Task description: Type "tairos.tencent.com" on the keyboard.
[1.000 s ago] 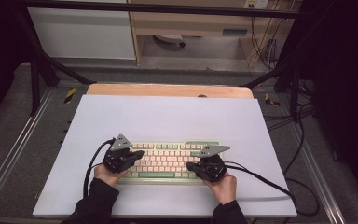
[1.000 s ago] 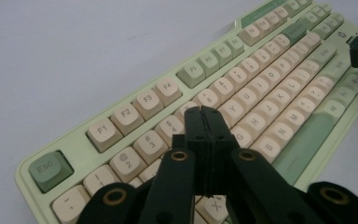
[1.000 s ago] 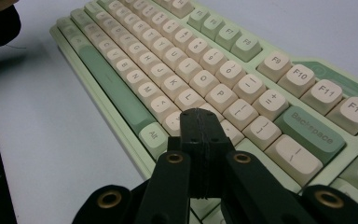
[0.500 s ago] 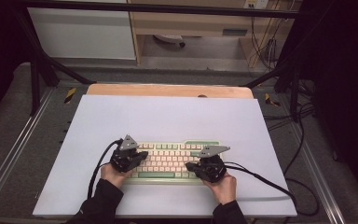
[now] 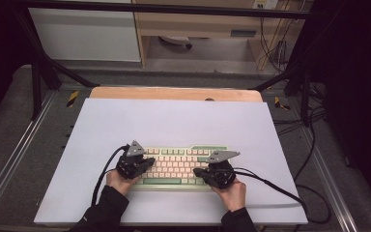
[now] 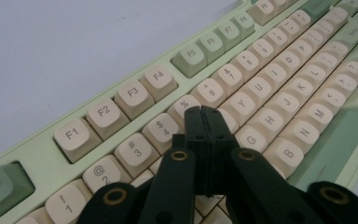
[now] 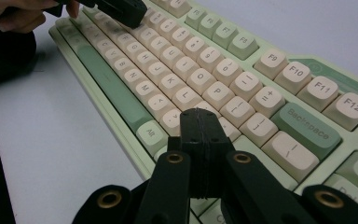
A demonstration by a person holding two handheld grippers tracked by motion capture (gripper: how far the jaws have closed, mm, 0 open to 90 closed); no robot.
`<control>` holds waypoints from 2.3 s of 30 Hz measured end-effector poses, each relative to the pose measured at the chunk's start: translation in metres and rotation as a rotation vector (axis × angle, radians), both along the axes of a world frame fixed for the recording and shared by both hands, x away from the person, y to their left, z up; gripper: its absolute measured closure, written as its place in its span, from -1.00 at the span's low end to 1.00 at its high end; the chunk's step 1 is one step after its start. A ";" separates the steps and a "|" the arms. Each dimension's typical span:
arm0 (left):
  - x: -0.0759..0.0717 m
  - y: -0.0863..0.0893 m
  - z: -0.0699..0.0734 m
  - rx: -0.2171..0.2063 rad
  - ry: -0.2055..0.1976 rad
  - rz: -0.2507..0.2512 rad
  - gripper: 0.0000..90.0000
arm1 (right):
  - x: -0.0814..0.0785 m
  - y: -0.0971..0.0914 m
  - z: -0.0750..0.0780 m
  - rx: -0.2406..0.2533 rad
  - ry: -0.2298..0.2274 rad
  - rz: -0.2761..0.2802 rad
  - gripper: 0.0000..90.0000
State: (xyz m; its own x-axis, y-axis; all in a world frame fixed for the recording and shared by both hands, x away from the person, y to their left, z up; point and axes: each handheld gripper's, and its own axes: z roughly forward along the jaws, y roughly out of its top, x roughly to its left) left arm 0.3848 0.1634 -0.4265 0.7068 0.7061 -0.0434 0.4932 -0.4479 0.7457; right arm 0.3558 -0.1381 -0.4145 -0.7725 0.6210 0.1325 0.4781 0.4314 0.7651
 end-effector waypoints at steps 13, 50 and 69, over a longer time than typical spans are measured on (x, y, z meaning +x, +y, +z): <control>-0.006 0.004 0.005 -0.012 -0.014 -0.010 0.99 | 0.000 -0.001 0.001 0.005 -0.001 -0.008 1.00; -0.032 0.053 0.008 -0.051 -0.013 0.019 0.99 | 0.011 0.019 0.002 0.003 -0.004 -0.008 1.00; -0.034 0.059 0.005 -0.056 -0.009 0.024 0.99 | 0.029 0.045 -0.003 -0.020 -0.014 -0.012 1.00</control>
